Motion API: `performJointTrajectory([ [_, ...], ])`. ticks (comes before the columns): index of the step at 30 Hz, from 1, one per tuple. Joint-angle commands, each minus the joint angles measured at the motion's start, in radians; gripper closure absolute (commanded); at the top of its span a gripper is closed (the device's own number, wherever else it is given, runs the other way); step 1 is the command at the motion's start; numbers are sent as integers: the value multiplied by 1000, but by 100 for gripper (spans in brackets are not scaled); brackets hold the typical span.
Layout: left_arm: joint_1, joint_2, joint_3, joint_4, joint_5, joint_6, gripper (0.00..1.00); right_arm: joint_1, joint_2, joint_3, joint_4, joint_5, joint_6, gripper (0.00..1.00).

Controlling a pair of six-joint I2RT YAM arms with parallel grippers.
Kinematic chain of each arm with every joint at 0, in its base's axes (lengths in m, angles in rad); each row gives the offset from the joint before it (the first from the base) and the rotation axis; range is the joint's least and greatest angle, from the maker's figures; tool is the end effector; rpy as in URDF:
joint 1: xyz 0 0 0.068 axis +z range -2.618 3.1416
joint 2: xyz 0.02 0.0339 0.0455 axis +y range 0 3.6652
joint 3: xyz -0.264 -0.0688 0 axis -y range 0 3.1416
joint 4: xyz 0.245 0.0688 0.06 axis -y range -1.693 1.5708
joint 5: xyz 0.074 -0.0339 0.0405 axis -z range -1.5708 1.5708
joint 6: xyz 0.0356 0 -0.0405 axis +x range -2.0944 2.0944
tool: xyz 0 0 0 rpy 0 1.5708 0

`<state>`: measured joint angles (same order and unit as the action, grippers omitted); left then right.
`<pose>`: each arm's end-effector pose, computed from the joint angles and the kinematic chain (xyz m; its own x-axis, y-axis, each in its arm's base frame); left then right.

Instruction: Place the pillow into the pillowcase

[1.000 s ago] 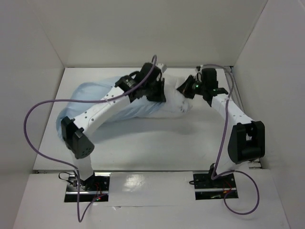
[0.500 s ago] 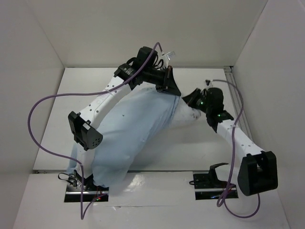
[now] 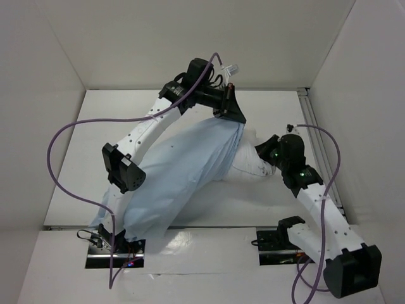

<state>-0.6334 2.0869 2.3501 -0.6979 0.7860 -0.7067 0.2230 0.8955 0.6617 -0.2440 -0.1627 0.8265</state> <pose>0.3568 -0.2933 0.4230 -0.8656 0.0664 -0.4963 0.4911 0.3062 -0.8155 0.1978 0.0508 0.2710 -0.5675 0.6156 -0.5468 0.0870 0.7052 0.7036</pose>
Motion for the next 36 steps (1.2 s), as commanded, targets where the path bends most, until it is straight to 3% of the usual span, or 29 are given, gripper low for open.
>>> performJointTrajectory([
  [1,-15,32,75,299,16,-25,100,50,-148,-7,-194,60,42,100],
  [5,-45,65,41,363,53,-57,100,50,-254,48,-343,274,69,100],
  [12,-55,180,115,437,120,-138,100,50,-172,145,-400,382,49,100],
  [16,-55,228,106,457,179,-160,100,50,-230,110,-375,416,76,100],
  [20,-65,205,16,457,236,-149,100,50,-219,-16,-215,252,63,100],
  [21,-75,185,-3,457,236,-140,100,50,-183,-89,-168,153,72,100],
  [23,-84,124,-29,434,236,-110,100,50,-132,-173,30,51,124,100],
  [26,-112,99,3,358,226,-48,100,84,-11,-246,199,2,171,100],
  [27,-112,75,14,325,217,-30,97,84,14,-246,199,17,171,100],
  [28,-123,64,14,258,217,-8,66,84,51,-216,199,46,171,100],
  [31,-108,-4,-9,79,165,116,6,84,60,-162,134,138,149,100],
  [32,-98,-25,-9,31,86,175,0,84,43,-152,100,162,149,100],
  [36,-13,-206,-118,-113,-146,254,0,65,16,-129,-3,252,140,100],
])
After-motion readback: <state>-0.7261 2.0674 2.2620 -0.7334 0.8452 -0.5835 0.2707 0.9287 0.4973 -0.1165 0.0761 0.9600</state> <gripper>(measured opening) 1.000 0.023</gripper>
